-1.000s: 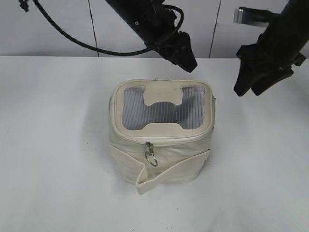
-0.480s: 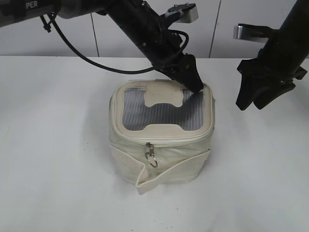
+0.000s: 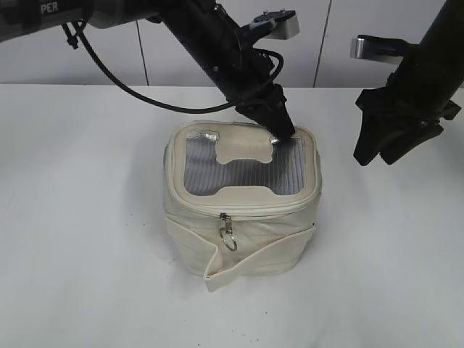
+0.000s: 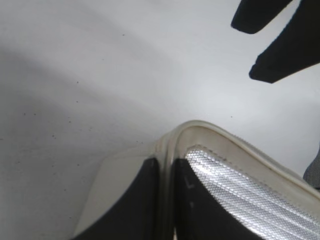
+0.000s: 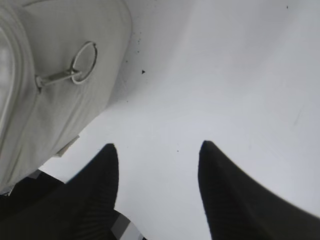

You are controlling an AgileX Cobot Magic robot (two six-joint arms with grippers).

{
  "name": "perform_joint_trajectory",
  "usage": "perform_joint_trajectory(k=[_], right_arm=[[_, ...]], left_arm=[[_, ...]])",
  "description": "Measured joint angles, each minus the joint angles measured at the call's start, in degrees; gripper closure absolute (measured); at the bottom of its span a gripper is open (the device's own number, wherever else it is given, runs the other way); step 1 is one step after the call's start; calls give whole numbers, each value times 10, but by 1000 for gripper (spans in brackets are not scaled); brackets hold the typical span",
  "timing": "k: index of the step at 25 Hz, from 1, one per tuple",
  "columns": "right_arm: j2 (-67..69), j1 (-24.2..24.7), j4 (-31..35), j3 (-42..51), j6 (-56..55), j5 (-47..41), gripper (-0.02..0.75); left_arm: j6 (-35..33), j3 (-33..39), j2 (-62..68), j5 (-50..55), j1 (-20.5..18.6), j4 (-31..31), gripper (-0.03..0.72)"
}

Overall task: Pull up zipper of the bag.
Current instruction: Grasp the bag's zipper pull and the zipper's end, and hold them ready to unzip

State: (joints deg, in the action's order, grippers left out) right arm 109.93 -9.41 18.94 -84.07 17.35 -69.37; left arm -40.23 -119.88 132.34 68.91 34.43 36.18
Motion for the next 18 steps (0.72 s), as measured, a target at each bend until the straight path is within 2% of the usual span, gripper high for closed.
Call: perform_joint_trajectory(k=[6, 13, 18], right_arm=[[-38, 0, 26, 72, 51, 25, 331], [-148, 0, 111, 235, 209, 195, 331], [-184, 3, 220, 344, 348, 293, 331]], left_arm=[[1, -1, 0, 0, 0, 3, 631], [1, -1, -1, 1, 0, 8, 631], [0, -1, -1, 3, 0, 17, 631]])
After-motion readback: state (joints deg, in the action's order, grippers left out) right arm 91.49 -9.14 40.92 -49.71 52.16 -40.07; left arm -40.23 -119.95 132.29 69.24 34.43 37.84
